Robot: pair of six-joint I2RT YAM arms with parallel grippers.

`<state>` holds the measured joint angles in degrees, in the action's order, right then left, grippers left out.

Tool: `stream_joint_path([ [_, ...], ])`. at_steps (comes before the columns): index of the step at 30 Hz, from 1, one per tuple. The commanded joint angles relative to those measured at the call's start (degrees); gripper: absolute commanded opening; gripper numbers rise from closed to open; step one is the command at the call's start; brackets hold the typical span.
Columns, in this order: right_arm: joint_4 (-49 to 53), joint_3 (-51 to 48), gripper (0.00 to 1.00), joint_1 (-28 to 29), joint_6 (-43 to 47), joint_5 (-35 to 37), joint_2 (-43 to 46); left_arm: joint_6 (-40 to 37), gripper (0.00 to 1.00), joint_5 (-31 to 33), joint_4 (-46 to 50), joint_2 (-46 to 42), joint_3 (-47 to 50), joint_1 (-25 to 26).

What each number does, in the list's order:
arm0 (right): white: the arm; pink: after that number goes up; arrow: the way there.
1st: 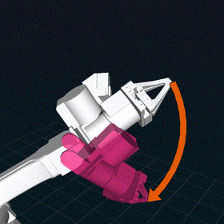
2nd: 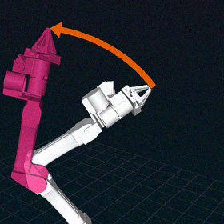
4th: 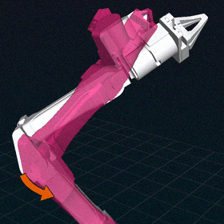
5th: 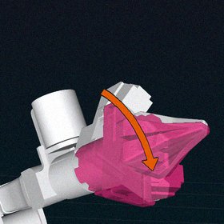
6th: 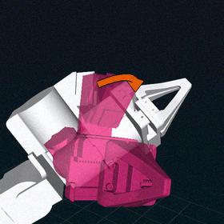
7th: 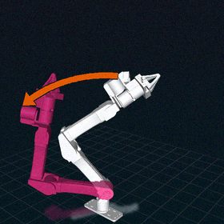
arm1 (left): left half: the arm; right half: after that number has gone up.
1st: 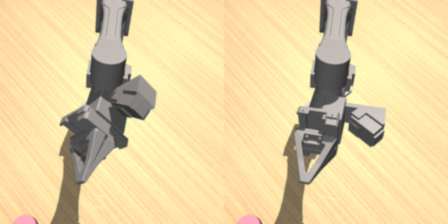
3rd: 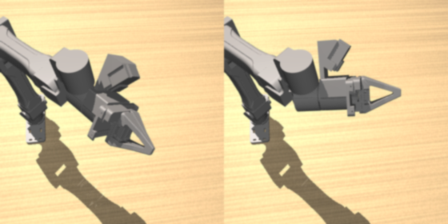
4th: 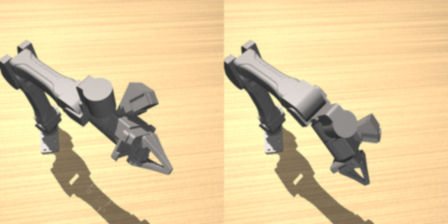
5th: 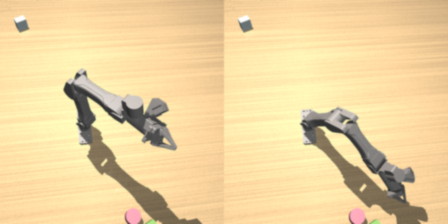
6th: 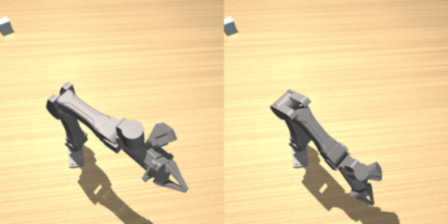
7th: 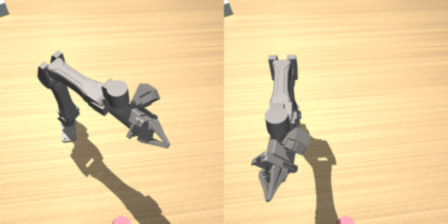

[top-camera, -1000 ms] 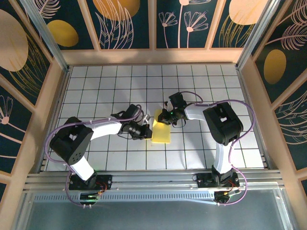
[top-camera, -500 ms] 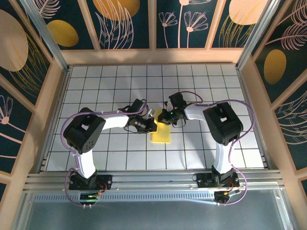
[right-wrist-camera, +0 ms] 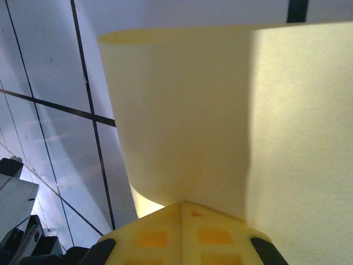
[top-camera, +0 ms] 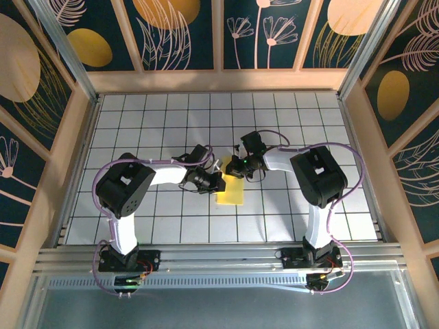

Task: Fold a paper plane with a square sheet of paper (fold left side to right side)
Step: Hold the square sheet of paper at the center of the table.

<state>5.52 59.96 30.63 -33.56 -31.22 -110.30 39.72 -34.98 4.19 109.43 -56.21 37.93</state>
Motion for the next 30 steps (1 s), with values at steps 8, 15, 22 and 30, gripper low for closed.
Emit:
stream_joint_path([
  [8,6.1,0.0,0.10,0.4,-0.5,4.6,10.2,4.7,0.00,3.2,0.5,-0.7,2.6,1.3],
  [15,8.6,-7.9,0.01,0.4,-1.8,5.0,18.0,11.5,0.00,4.6,-3.3,-1.7,3.3,1.8],
  [22,7.2,-12.2,0.00,4.1,-2.8,3.3,17.0,12.2,0.00,4.5,-3.5,-1.3,2.1,2.5],
  [30,8.4,-10.6,0.00,5.4,-1.7,5.4,11.6,12.5,0.00,4.5,-4.3,-1.9,2.1,2.7],
])
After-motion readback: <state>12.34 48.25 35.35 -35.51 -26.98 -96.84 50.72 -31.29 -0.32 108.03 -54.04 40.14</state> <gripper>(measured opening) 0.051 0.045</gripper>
